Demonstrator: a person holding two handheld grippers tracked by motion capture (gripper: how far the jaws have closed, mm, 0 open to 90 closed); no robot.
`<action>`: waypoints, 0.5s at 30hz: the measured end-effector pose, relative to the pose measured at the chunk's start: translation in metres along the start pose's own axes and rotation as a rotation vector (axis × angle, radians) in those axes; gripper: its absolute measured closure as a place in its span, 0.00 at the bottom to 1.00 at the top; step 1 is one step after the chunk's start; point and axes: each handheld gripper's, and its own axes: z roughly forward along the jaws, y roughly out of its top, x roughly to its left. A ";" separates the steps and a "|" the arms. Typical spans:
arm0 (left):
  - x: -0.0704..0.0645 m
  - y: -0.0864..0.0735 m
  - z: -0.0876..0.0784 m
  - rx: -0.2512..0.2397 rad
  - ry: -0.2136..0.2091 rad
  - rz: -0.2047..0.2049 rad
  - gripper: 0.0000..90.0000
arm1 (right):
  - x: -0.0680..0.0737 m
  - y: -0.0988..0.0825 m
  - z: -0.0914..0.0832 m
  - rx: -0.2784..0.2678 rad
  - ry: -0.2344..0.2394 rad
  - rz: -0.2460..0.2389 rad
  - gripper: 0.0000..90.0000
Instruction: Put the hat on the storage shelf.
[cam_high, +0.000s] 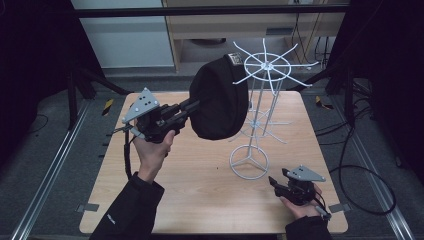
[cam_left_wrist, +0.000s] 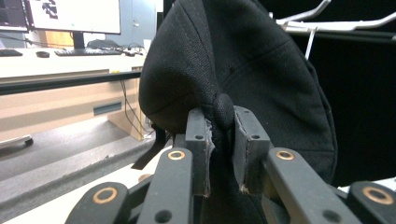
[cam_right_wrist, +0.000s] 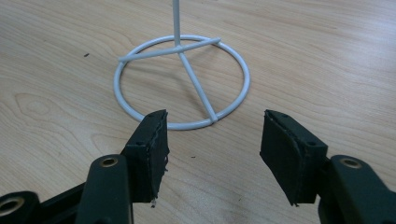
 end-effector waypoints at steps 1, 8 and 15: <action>-0.001 -0.002 0.003 0.012 0.004 0.004 0.86 | 0.000 0.000 0.000 0.000 0.000 0.000 0.46; -0.003 -0.008 0.009 0.042 0.019 0.009 0.83 | 0.000 0.000 0.000 0.000 -0.001 0.001 0.46; -0.004 -0.012 0.012 0.064 0.029 0.016 0.81 | 0.000 0.000 0.000 0.002 0.000 0.003 0.46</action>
